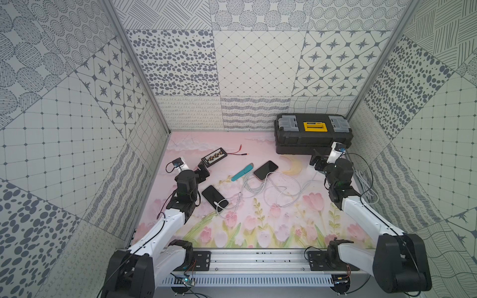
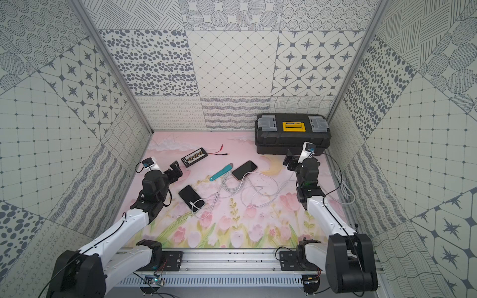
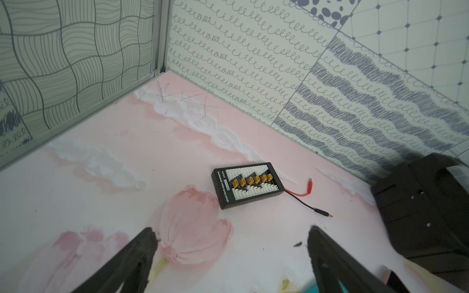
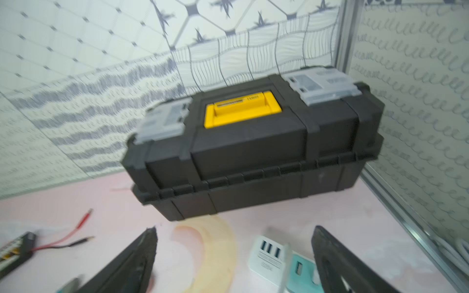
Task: Plug the charging cable into the phone
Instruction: Pick up the charging cable for the phone.
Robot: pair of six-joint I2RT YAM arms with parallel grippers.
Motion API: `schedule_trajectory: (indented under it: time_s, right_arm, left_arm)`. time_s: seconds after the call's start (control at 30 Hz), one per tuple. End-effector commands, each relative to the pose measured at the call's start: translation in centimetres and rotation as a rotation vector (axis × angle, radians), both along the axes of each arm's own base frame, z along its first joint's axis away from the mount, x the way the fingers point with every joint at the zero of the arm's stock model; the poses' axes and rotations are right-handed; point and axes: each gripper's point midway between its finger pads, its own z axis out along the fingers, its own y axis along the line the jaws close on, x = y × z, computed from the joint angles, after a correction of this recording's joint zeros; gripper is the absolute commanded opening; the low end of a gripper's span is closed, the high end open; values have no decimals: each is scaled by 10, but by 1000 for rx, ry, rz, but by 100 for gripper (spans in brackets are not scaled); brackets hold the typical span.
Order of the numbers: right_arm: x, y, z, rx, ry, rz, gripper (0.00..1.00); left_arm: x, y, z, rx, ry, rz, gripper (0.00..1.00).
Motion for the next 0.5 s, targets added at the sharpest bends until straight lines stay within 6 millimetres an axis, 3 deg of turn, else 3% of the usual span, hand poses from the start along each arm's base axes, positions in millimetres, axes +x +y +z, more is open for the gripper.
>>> schedule_trajectory:
  time_s: [0.0,0.1,0.17,0.27,0.37,0.47]
  right_arm:
    - [-16,70,-10,64,215,219,97]
    - [-44,152,-7,-6,306,502,97]
    - [-68,196,-8,-46,337,660,97]
    - [-110,262,-13,-127,374,908,96]
    - [-143,313,-27,-248,398,1073,92]
    - [-150,338,-51,-275,461,1129,87]
  left_arm:
    - [-54,-39,-51,-417,322,-69,87]
    - [-82,-48,-63,-485,509,-55,82]
    - [-102,-53,-70,-508,636,-50,79]
    - [-117,-64,-71,-552,731,-79,78]
    - [-125,-76,-79,-635,780,-93,75]
    - [-134,-93,-90,-726,850,-126,64]
